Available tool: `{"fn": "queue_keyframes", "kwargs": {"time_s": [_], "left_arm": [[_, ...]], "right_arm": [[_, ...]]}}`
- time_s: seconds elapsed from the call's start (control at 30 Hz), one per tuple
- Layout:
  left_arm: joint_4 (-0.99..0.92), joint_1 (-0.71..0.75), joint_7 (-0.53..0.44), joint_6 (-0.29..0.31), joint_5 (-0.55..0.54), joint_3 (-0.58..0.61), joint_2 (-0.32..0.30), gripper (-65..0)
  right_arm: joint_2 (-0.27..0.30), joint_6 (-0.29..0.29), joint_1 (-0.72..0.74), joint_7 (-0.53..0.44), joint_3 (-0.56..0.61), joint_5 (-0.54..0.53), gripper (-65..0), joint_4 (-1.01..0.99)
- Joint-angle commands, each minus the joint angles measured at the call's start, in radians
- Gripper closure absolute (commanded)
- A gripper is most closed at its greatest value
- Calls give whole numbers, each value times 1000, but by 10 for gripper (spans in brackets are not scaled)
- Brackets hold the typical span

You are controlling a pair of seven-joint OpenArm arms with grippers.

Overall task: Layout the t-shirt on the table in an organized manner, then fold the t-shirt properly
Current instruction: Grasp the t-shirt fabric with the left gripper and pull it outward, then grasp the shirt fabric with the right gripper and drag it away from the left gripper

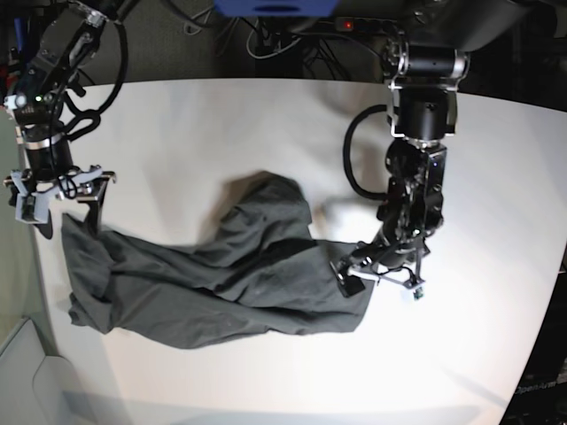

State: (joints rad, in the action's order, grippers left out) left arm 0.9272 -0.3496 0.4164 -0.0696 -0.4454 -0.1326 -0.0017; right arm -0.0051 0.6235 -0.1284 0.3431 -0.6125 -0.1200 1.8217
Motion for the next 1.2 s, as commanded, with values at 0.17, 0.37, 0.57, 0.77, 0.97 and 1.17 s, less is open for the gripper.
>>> {"fn": "queue_keyframes", "kwargs": {"time_s": [0.17,0.37,0.57,0.77,0.97,1.17], "left_arm": [[-4,-1,146,-112,-11,6,44,-444],[-4,-1,164,-114,-11,4,58,-306],[5,-1,167,-114,-14,4,53,-93],[192,27,286,-114,-111,-88,-8,-4],[419,51,416,-114,-183,-230,-103,-6],[579,65,573,-114,-272,-414,-171,-6]], "right_arm": [[11,-3,11,-31,-2,-19,-499,22],[11,-3,13,-31,1,-19,-499,22],[9,-3,36,-31,3,-19,-499,14],[7,-3,37,-31,3,-19,-499,13],[6,-3,34,-31,50,-19,-499,13],[-32,-3,26,-31,105,-19,-499,22]]}}
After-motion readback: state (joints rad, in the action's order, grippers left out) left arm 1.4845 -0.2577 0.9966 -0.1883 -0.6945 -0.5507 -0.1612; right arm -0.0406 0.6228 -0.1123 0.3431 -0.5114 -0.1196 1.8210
